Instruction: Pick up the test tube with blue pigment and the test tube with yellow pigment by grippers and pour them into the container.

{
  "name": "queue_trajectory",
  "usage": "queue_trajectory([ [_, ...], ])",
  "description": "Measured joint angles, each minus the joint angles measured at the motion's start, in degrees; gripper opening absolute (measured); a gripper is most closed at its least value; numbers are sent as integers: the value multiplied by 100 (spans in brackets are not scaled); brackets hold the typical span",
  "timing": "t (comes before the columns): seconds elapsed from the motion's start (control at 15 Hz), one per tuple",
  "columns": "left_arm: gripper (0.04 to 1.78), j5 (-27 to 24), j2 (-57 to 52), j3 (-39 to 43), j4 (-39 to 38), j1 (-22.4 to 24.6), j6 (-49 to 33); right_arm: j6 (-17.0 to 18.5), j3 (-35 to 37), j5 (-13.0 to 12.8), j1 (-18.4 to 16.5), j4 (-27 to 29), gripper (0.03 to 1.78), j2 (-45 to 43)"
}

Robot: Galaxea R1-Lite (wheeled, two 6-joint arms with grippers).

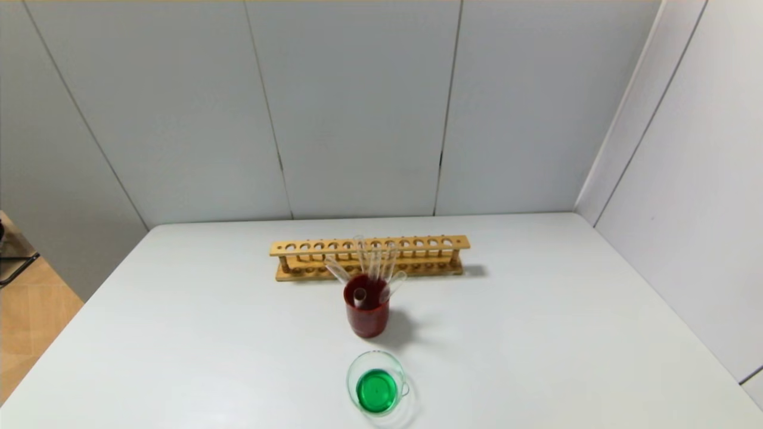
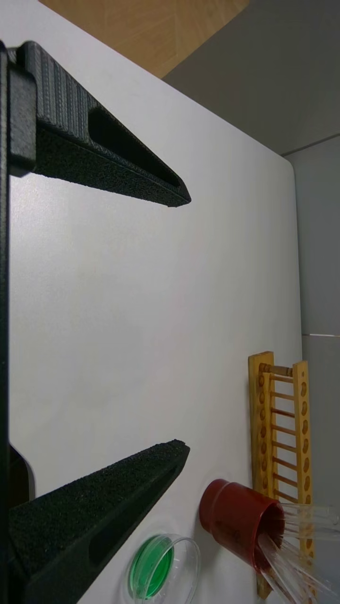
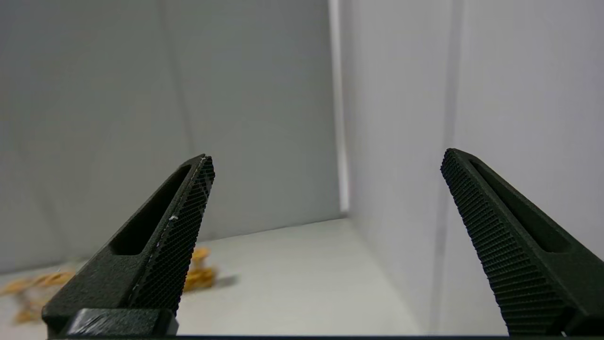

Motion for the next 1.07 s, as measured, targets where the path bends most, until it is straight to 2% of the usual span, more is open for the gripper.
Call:
queue_trajectory([
  [0.13,175,-2,0,0,-2,0,2,361,1078,263,-13,-562,175,-212],
  [0.27,175,-2,0,0,-2,0,-2,418,2288,363,-21,-1212,175,-315],
  [0.33,175,-2,0,0,-2,0,-2,361,2856,421,-21,-1547,175,-334],
  [0.47,175,0,0,0,0,0,0,20,3733,549,-24,-2027,175,-352],
  [0.6,175,-2,0,0,-2,0,0,-336,4011,750,-23,-1770,175,-362],
  [0.73,175,0,0,0,-2,0,0,-519,4022,785,-23,-1259,175,-363],
  [0.87,175,-2,0,0,0,0,0,-597,4014,812,-18,-1237,175,-363],
  [1.07,175,-2,0,0,0,0,0,-563,4083,807,-13,-1498,175,-363],
])
